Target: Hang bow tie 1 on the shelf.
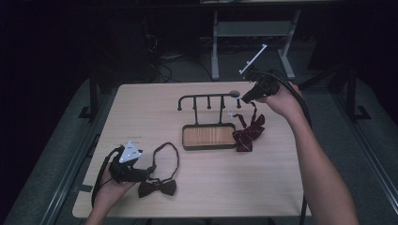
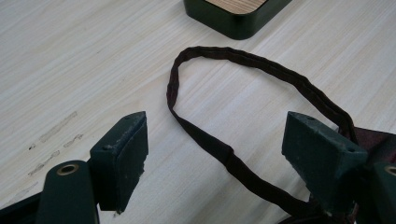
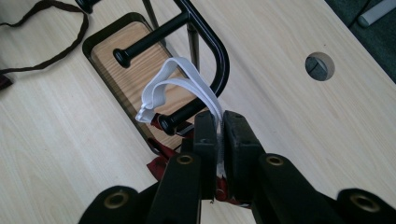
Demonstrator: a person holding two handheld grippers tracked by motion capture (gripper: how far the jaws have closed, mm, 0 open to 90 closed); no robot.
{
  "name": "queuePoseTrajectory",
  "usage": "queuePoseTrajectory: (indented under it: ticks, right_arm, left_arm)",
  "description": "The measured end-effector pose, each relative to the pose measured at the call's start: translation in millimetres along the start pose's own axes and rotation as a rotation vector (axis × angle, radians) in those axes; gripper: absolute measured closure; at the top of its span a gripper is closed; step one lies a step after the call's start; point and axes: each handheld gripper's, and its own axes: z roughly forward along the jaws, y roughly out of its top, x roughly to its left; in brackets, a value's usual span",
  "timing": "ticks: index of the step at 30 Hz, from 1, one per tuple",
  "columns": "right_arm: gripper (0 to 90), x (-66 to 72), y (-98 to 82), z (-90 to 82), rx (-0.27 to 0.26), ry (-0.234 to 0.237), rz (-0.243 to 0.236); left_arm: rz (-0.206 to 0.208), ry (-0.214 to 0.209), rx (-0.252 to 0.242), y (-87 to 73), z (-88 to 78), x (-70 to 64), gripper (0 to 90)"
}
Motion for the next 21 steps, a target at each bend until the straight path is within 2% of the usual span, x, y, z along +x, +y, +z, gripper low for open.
queuePoseTrajectory:
  ticks: [21]
  right_arm:
    - [75.2, -2.4, -20.1, 6.6, -0.007, 0.048, 0.017]
  left_arm:
    - [0.000, -0.003, 0.003, 0.0, 0.6, -0.7, 23.1]
